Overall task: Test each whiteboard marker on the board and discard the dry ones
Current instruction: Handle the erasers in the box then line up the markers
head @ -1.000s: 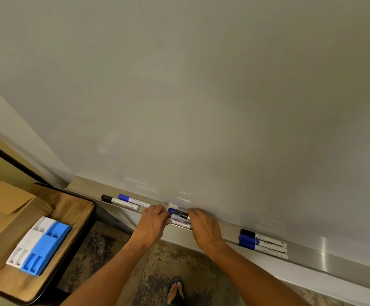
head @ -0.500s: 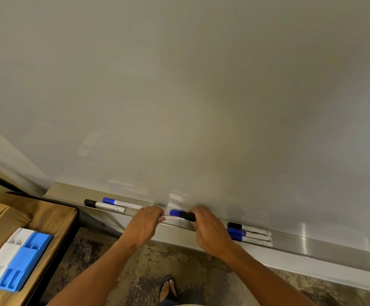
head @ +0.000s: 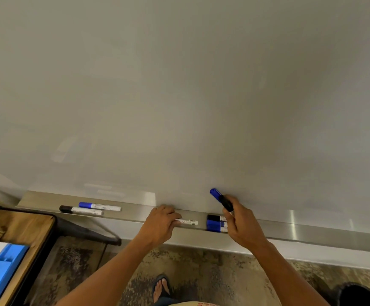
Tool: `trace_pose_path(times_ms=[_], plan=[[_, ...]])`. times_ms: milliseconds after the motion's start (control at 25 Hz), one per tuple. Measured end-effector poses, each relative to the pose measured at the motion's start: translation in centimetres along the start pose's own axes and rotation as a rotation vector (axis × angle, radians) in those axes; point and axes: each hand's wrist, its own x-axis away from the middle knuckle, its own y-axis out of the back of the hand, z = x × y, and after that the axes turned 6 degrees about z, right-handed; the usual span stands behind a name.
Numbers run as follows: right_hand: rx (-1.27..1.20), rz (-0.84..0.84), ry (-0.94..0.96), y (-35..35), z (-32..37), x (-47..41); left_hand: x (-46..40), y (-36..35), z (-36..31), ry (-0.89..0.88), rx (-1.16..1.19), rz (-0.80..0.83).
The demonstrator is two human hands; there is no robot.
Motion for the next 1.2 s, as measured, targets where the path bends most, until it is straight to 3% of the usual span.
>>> trace_pose_path(times_ms=[400, 720, 1000, 1200], plan=[[0.084, 0.018, -0.014, 0.8, -3.4, 1.7, -1.4, -1.8, -4.3, 0.192, 0.080, 0.195], [0.083, -0.003, 0.076, 0.4, -3.6, 1.0, -1.4, -2.4, -4.9, 0.213, 0.109, 0.173], [0.107, 0.104, 0.203, -1.8, -2.0, -0.3, -1.0, -0.3, -5.4, 0.129, 0.499, -0.167], [0.158, 0.144, 0.267, -3.9, -1.2, -1.9, -1.4, 0.3, -4.8, -0.009, 0.373, -0.242]])
